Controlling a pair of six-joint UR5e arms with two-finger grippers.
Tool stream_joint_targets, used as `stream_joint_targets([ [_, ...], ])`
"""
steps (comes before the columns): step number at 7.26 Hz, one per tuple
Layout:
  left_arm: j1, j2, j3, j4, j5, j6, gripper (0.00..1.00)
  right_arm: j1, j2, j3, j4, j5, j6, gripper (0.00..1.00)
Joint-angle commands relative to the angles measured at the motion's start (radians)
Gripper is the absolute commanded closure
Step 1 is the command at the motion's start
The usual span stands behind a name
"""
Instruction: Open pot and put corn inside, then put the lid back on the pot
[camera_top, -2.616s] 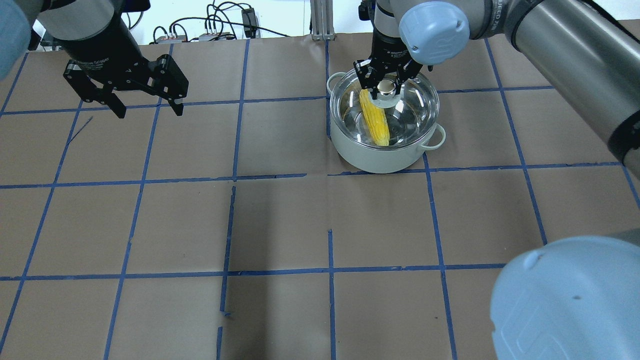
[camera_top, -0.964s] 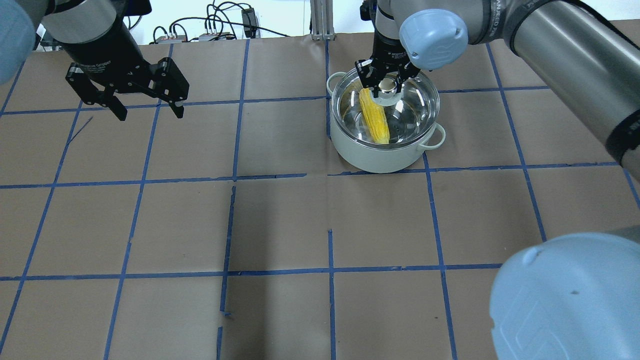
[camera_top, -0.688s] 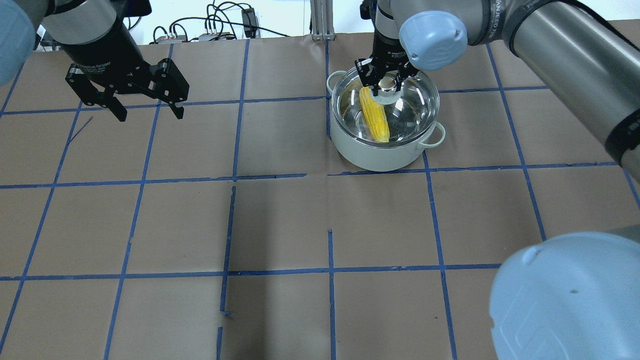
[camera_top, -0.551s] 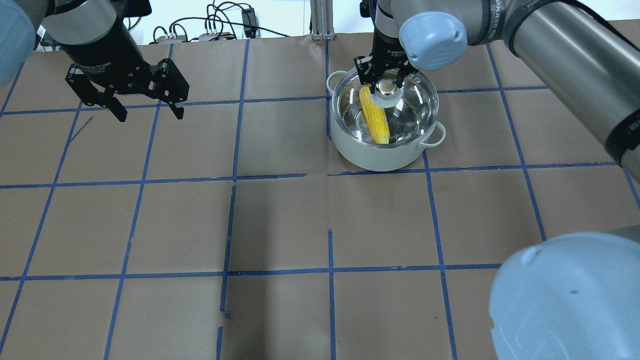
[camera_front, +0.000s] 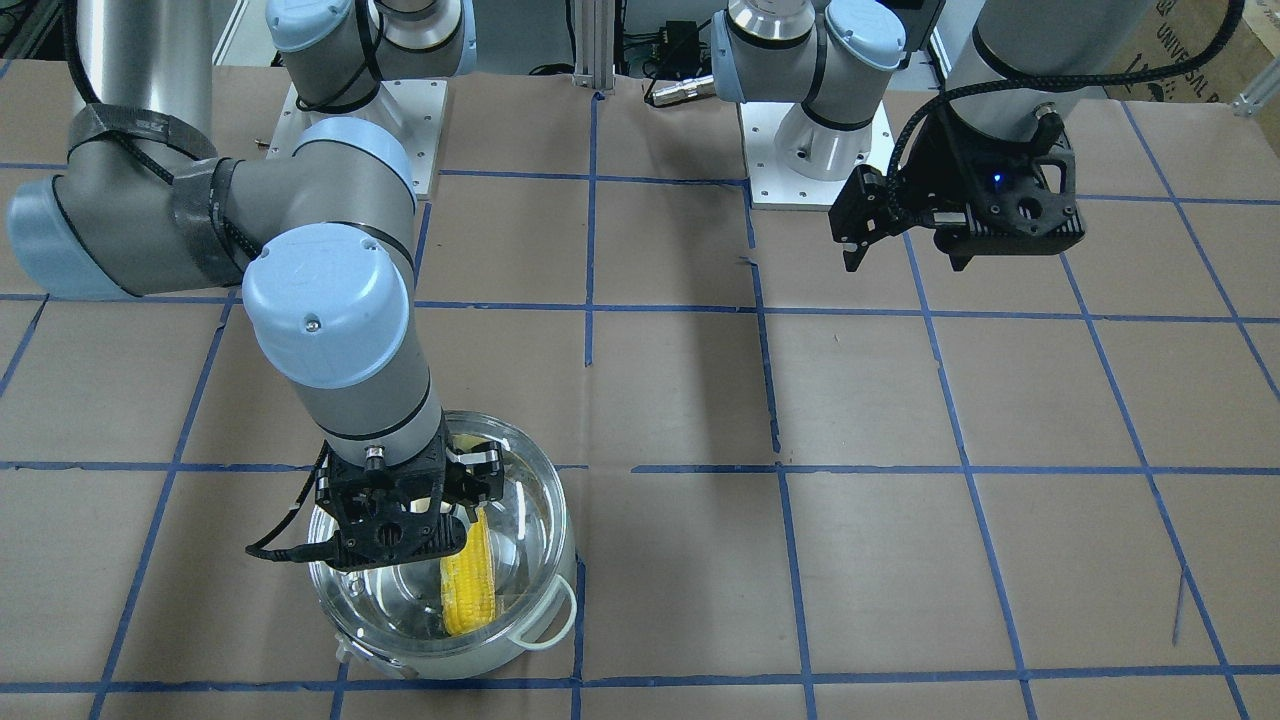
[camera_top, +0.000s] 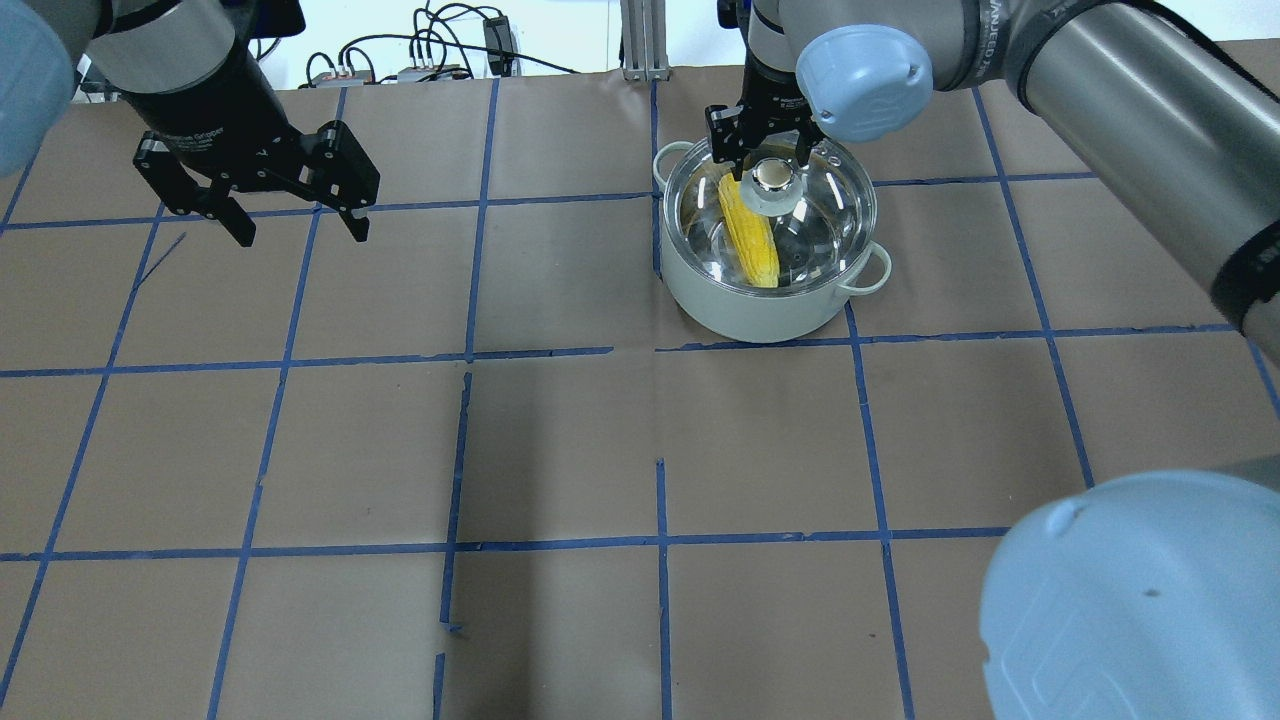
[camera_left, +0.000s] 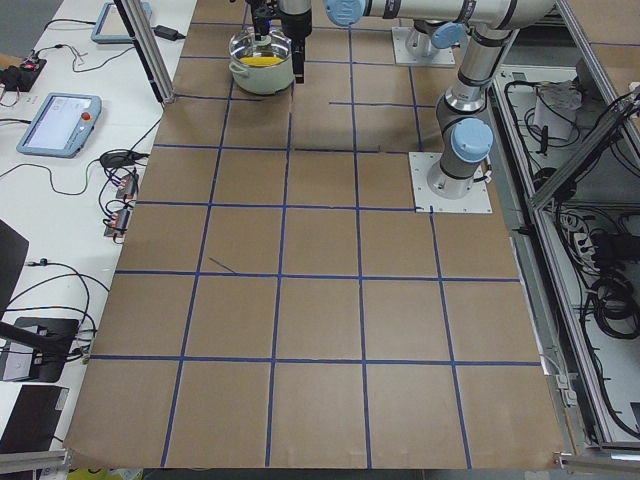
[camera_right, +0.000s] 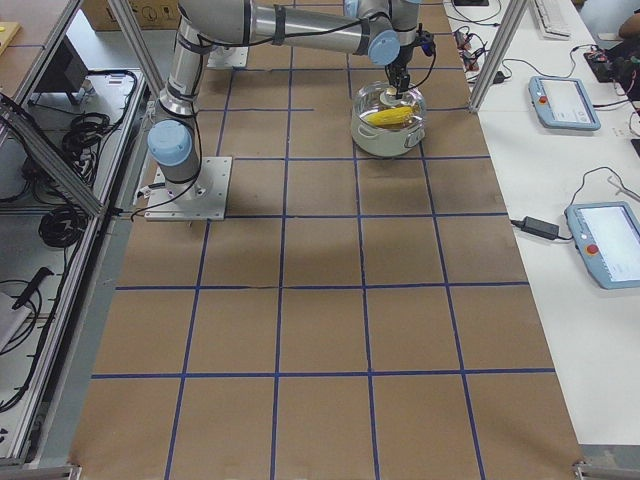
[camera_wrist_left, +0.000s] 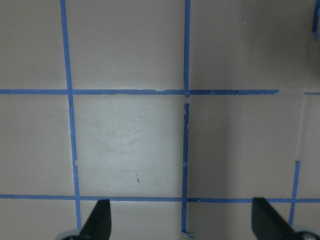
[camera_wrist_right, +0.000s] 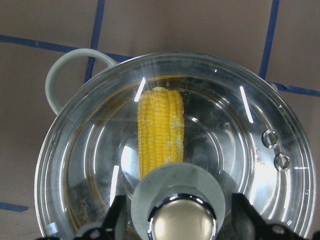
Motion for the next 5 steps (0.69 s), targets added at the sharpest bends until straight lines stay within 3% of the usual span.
stream_joint_targets([
  [1,0.0,0.001,-0.003,0.0,0.002,0.002,0.0,-0.005,-0.05,0.026,0.016,0.012,0.0,0.0],
  [5,0.0,-0.007,0.004,0.041,0.006,-0.002,0.0,-0.044,-0.317,0.211,0.118,0.014,-0.029,0.0],
])
